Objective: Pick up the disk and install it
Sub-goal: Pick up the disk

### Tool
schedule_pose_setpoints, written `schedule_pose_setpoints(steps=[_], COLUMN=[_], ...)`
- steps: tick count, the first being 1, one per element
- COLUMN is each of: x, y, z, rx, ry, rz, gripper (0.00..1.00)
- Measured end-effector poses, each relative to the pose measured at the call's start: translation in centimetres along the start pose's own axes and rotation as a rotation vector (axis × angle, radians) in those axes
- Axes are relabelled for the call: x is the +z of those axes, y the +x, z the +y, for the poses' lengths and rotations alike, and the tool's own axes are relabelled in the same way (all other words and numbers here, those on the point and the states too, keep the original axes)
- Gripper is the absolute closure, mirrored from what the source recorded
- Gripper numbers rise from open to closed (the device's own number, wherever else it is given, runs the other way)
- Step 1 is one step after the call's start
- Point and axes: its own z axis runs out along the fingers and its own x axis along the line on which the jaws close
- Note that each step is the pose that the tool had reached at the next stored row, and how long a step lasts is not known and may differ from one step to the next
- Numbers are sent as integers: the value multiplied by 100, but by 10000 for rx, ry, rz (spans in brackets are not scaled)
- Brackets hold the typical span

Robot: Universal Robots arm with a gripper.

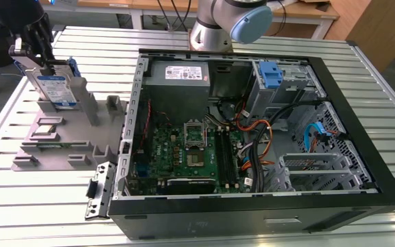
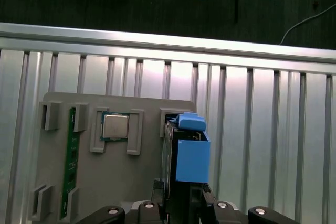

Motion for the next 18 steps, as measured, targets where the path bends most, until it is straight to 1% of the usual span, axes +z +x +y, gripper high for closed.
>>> schedule_pose_setpoints(steps=[6, 12, 14, 18], x=[0, 0, 1, 0], y=[0, 1, 0, 0], z=[0, -1, -1, -1], rx=[124, 139, 230, 239], ry=[6, 7, 11, 12], rz=[-4, -5, -8, -8], gripper=[64, 64, 64, 64])
